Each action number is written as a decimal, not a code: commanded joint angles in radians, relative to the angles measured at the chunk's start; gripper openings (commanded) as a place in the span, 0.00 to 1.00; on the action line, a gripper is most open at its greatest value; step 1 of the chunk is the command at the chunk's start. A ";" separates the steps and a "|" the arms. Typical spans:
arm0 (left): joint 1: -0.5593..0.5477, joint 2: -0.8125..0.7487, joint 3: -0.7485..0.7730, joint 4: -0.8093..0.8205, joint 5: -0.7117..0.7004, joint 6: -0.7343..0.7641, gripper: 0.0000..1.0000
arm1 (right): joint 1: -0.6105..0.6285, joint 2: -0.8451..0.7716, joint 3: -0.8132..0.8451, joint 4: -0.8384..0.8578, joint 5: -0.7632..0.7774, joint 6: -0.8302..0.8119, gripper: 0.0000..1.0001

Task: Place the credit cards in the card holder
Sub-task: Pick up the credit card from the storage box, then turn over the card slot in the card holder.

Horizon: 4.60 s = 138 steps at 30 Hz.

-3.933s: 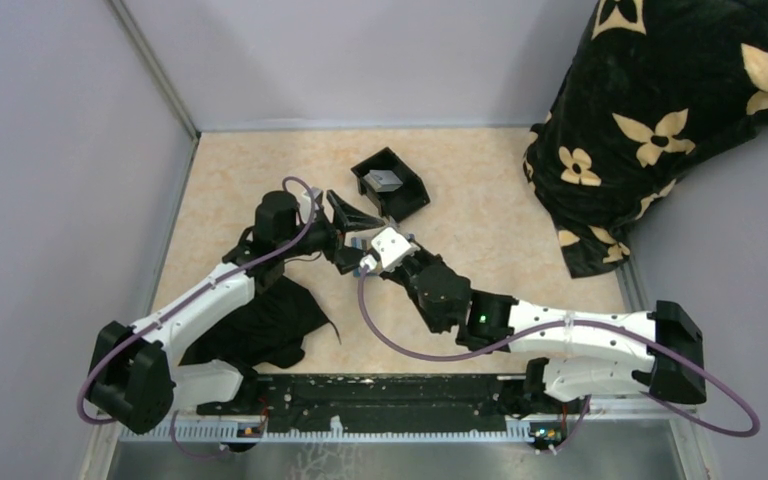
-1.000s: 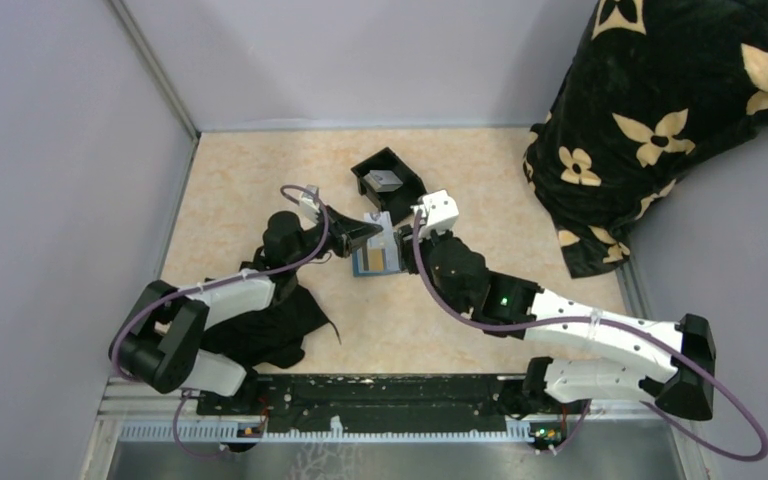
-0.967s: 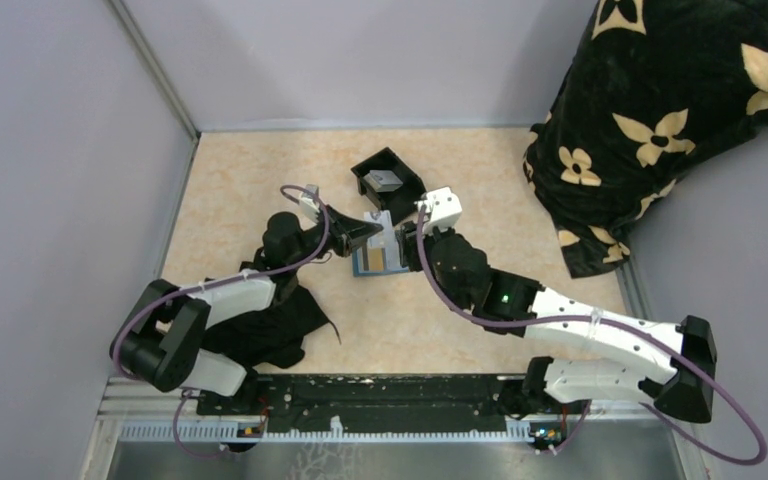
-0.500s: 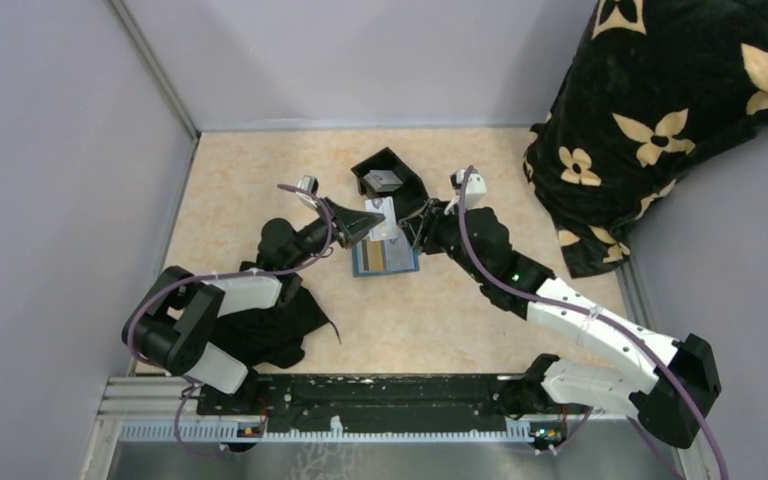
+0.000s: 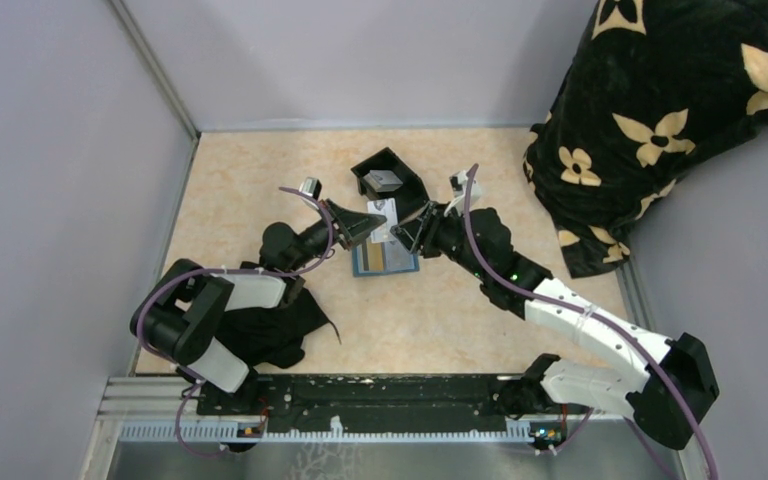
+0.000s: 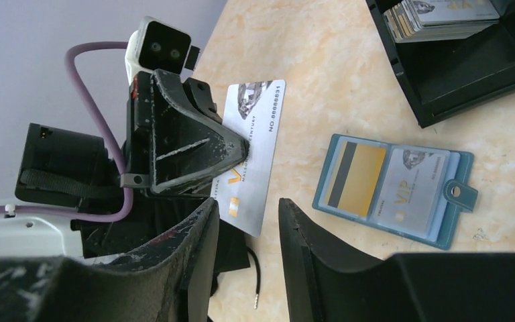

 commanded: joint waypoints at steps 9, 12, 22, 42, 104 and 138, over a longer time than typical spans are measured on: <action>-0.016 0.017 0.016 0.102 0.030 -0.012 0.00 | -0.025 0.009 -0.021 0.093 -0.046 0.028 0.36; -0.020 0.023 0.018 0.105 0.028 -0.014 0.00 | -0.026 0.020 -0.021 0.102 -0.058 0.032 0.33; -0.032 0.052 0.041 0.140 0.036 -0.033 0.00 | -0.039 0.037 -0.028 0.128 -0.088 0.047 0.30; -0.040 0.116 0.034 0.178 0.020 -0.060 0.15 | -0.086 0.096 -0.023 0.188 -0.180 0.090 0.00; 0.045 0.066 0.057 -0.839 -0.293 0.391 0.20 | -0.007 0.441 0.075 -0.027 0.291 -0.168 0.00; 0.045 0.100 0.070 -0.858 -0.281 0.391 0.20 | -0.023 0.510 0.054 0.032 0.267 -0.158 0.00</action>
